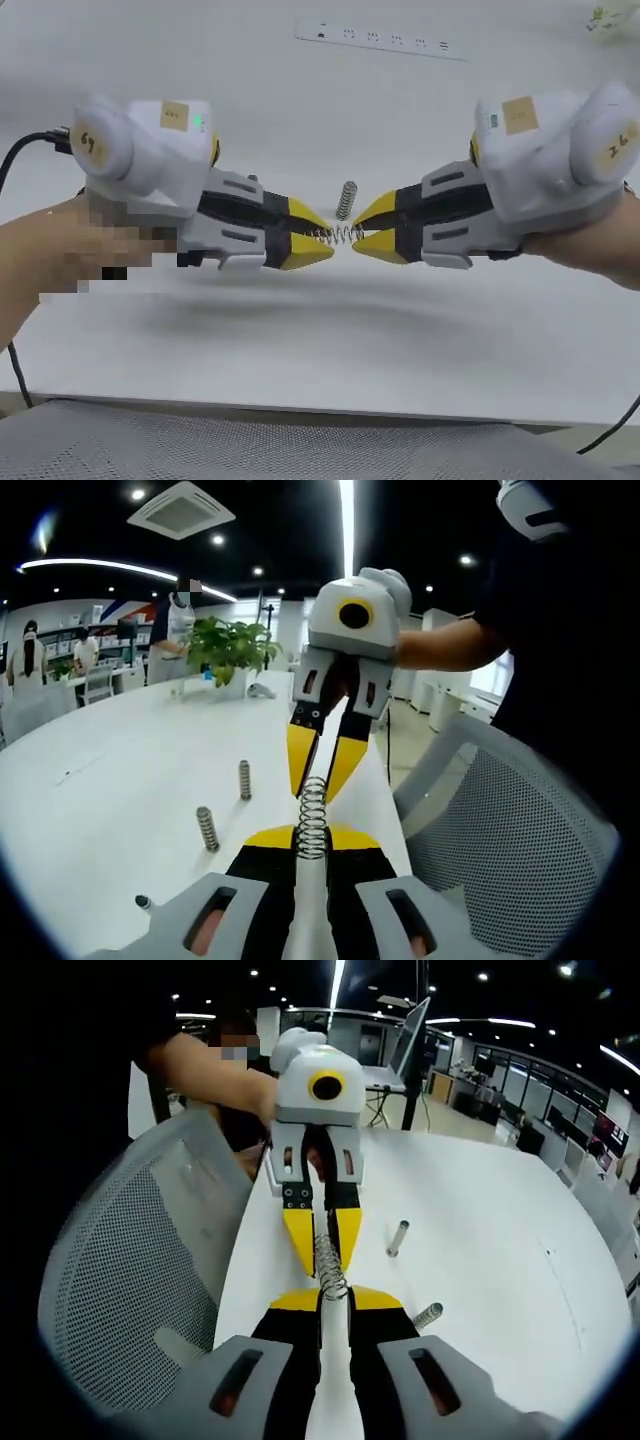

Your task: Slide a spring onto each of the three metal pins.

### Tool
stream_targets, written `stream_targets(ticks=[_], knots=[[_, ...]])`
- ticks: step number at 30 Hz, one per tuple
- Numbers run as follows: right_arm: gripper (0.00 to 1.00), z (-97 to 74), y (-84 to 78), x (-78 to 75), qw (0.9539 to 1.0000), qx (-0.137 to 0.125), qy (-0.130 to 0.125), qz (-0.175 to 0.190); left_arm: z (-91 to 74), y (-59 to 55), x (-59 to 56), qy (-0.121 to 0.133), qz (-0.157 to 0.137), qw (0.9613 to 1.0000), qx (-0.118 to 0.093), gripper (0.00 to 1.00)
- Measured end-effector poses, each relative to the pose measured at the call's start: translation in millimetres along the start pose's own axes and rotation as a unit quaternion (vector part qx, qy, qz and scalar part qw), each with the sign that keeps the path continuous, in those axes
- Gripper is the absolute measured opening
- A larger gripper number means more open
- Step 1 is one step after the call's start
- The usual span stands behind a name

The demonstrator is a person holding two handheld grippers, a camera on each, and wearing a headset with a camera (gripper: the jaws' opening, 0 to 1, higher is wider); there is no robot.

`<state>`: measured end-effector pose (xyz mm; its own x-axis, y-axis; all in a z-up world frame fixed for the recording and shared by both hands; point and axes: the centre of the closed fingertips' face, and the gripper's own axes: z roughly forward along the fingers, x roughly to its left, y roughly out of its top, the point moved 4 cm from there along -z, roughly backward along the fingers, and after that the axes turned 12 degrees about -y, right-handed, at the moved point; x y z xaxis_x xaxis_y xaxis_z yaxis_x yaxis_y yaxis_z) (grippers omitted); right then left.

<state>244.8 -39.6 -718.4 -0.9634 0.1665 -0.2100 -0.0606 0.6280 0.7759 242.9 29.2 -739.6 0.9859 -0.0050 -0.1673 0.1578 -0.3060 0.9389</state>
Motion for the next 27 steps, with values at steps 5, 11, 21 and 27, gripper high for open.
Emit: stream_targets(ticks=[5,11,21,27], knots=[[0.07,-1.0,14.8,2.3,0.9998,-0.014,0.002,-0.016,2.0,-3.6,0.7,0.002,0.001,0.9999,0.01,0.02],[0.07,2.5,27.3,7.8,0.9992,-0.027,0.007,-0.028,3.8,-5.5,-0.8,0.001,0.005,0.9998,0.017,0.02],[0.06,8.4,34.4,9.8,0.9987,-0.037,0.01,-0.034,5.0,-6.0,-3.3,-0.001,0.006,0.9998,0.017,0.02],[0.06,11.3,38.0,10.9,0.9987,-0.039,0.012,-0.032,7.0,-3.9,-4.4,-0.002,0.008,0.9999,0.015,0.02]])
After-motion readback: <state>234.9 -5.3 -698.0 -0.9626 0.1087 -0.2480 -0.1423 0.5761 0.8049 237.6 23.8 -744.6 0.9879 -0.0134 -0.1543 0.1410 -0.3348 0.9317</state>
